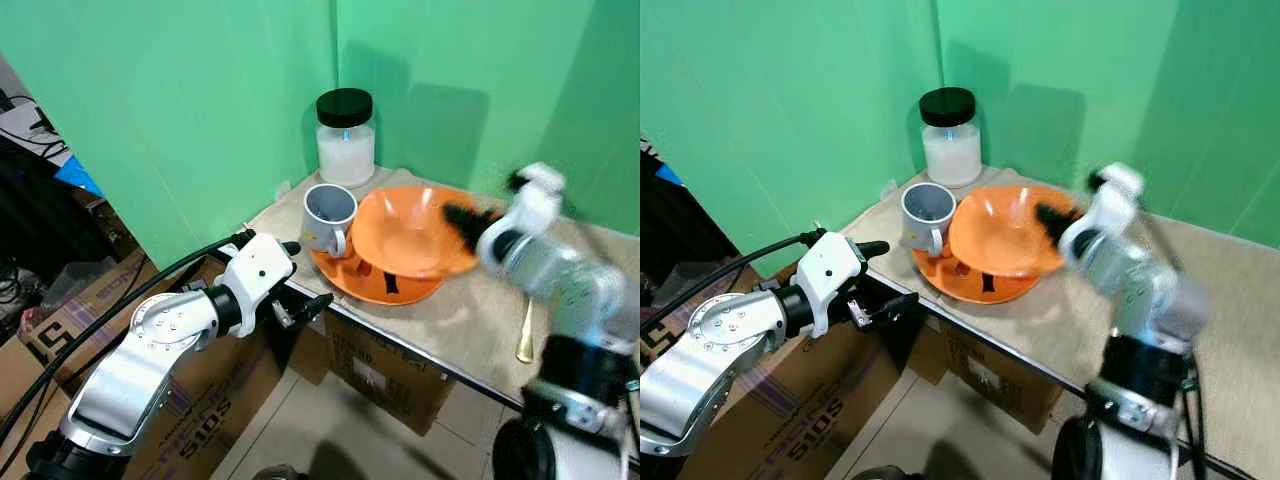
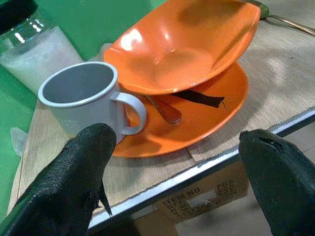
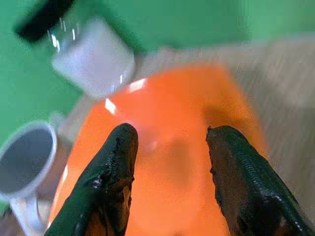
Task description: Setting the table
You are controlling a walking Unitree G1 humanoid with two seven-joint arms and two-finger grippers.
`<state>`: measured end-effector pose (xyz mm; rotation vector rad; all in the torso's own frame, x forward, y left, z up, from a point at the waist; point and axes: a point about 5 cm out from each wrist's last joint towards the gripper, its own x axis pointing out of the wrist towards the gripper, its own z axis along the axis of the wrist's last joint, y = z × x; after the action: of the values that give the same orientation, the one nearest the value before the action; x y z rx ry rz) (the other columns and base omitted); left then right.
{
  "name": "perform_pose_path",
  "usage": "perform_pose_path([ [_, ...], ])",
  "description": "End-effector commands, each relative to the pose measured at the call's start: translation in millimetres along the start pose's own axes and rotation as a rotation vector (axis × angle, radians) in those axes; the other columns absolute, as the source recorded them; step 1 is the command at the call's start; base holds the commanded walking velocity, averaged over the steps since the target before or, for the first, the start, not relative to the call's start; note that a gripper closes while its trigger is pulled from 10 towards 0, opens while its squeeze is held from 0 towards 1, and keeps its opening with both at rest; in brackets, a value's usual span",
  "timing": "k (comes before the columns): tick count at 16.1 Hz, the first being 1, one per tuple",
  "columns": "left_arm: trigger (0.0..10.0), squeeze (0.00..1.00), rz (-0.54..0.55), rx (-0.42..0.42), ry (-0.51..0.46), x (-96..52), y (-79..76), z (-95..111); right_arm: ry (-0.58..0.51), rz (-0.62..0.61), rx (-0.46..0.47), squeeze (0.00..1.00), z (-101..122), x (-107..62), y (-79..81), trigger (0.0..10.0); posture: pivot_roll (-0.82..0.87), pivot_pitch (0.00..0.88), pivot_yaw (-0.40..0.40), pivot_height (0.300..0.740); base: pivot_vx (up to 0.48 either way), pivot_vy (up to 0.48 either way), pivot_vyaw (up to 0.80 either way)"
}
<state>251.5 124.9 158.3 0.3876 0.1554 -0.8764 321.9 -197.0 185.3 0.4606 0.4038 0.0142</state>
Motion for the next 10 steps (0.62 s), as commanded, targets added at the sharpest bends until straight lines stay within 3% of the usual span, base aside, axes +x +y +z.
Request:
perform_pose_path([
  [1,10.0,0.0,0.026,0.008,0.012,-1.8,6.4,-1.4,-0.02,-0.044,-0.038,1.0,10.0,-5.3,-6.0,10.0,0.03,0.0,0.112,0.74,0.0,0.0,0.0],
  [4,10.0,0.0,0.011,-0.008,-0.007,0.7,5.0,0.7,0.064,-0.142,-0.067,1.0,3.6,-7.9,-22.2,10.0,0.02,0.0,0.12,0.74,0.0,0.0,0.0],
  [5,10.0,0.0,-0.01,-0.024,-0.021,2.2,2.9,2.6,0.136,-0.133,-0.052,0.11,-6.4,-6.9,-22.9,10.0,0.02,0.0,0.125,0.74,0.0,0.0,0.0],
  [6,10.0,0.0,-0.018,-0.028,-0.025,2.6,1.9,3.3,0.174,-0.117,-0.035,0.0,-12.3,-6.5,-21.7,10.0,0.02,0.0,0.125,0.74,0.0,0.0,0.0],
  [7,10.0,0.0,-0.042,-0.039,-0.034,3.3,-0.8,4.3,0.225,-0.085,0.023,0.0,-24.9,-4.8,-18.4,10.0,0.01,0.0,0.125,0.74,0.0,0.0,0.0],
  [8,10.0,0.0,-0.048,-0.044,-0.034,3.4,-1.6,4.3,0.237,-0.073,0.054,0.0,-28.5,-4.3,-17.1,7.9,0.01,0.0,0.125,0.74,0.0,0.0,0.0],
  [9,10.0,0.0,-0.054,-0.045,-0.034,3.4,-2.2,4.3,0.251,-0.053,0.102,0.0,-32.8,-3.2,-15.2,2.5,0.01,0.0,0.127,0.74,0.0,0.0,0.0],
  [10,10.0,0.0,-0.065,-0.037,-0.03,2.9,-3.0,3.5,0.254,-0.029,0.153,0.0,-36.0,-1.6,-12.7,0.0,0.01,0.0,0.129,0.74,0.0,0.0,0.0],
])
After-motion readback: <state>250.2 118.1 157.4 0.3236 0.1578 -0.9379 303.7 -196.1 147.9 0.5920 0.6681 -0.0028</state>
